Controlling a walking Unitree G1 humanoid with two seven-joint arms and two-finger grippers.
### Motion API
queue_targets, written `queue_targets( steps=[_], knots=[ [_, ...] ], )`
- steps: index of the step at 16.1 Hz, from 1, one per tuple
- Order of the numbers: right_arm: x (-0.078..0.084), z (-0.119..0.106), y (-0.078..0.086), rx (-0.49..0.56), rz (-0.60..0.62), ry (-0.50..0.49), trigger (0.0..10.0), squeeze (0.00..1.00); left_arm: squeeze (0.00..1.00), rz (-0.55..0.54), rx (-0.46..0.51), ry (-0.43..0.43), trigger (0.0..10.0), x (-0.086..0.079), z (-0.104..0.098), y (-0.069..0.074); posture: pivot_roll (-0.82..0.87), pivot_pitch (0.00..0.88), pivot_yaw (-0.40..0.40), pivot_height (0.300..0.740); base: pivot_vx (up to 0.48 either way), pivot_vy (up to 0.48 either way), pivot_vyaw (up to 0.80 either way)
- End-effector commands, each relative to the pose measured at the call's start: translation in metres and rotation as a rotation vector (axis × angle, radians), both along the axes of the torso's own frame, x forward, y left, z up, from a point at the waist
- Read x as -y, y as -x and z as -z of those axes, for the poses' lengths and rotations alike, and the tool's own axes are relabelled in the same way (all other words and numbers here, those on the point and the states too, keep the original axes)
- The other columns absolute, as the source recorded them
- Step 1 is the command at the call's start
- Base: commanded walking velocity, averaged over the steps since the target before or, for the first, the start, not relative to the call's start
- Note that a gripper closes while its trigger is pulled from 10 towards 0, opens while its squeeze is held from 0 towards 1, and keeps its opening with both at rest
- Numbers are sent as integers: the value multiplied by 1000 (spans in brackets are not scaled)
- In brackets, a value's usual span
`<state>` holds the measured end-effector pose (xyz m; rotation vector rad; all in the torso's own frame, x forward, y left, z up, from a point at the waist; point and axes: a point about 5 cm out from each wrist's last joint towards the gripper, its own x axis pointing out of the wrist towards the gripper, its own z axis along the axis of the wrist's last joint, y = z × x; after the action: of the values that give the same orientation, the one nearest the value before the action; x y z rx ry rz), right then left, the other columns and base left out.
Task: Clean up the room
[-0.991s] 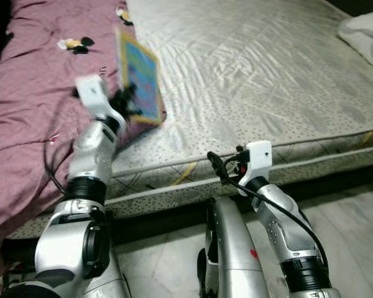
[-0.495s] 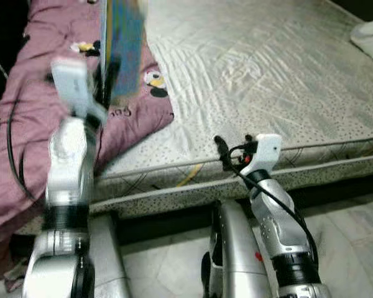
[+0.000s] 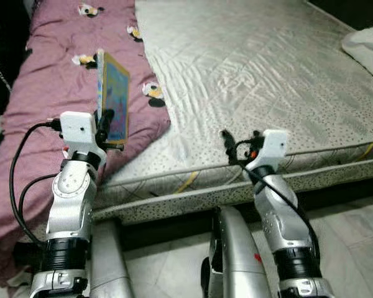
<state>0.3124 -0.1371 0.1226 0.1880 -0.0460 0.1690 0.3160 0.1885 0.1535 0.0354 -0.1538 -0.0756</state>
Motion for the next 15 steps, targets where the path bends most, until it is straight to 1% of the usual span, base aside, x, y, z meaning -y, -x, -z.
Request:
queue_targets(
  steps=[1, 3, 4, 5, 7, 8, 10, 11, 14, 15],
  knots=[
    [2, -3, -4, 12, 18, -3, 10000, 0, 0, 4, 54, -17, 10000, 3, -14, 1, 16, 0, -31, 554, 0, 0, 0],
    [1, -4, -4, 18, 26, -7, 10000, 0, 0, -4, 58, -32, 10000, 4, -15, 2, 15, 0, -29, 579, 0, 0, 0],
    [1, -4, -4, 18, 26, -7, 10000, 0, 0, -6, 58, -34, 10000, 4, -15, 2, 15, 0, -29, 584, 0, 0, 0],
    [3, -4, -4, 19, 31, -7, 10000, 0, 0, -52, 23, -61, 10000, 5, -8, 2, 15, 0, -29, 599, 0, 0, 0],
    [4, -5, -5, 23, 40, -5, 10000, 0, 0, -69, -2, -55, 10000, 8, -2, 5, 11, 0, -29, 619, 0, 0, 0],
    [6, -6, -5, 26, 47, -5, 10000, 0, 0, -91, -30, -57, 10000, 10, 2, 7, 11, 0, -30, 634, 0, 0, 0],
    [6, -6, -5, 28, 53, -5, 10000, 0, 0, -91, -54, -24, 10000, 11, 7, 8, 10, 0, -30, 654, 0, 0, 0],
    [7, -7, -5, 29, 61, 1, 10000, 0, 0, -102, -67, 1, 10000, 11, 13, 10, 7, 0, -31, 669, 0, 0, 0],
    [12, -6, -4, 25, 93, 21, 10000, 0, 0, -91, -83, -4, 10000, 13, 17, 12, 3, 0, -33, 709, 0, 0, 0],
    [14, -4, -4, 17, 115, 45, 10000, 0, 0, -92, -84, -6, 10000, 13, 17, 12, 3, 0, -33, 709, 0, 0, 0]
  ],
)
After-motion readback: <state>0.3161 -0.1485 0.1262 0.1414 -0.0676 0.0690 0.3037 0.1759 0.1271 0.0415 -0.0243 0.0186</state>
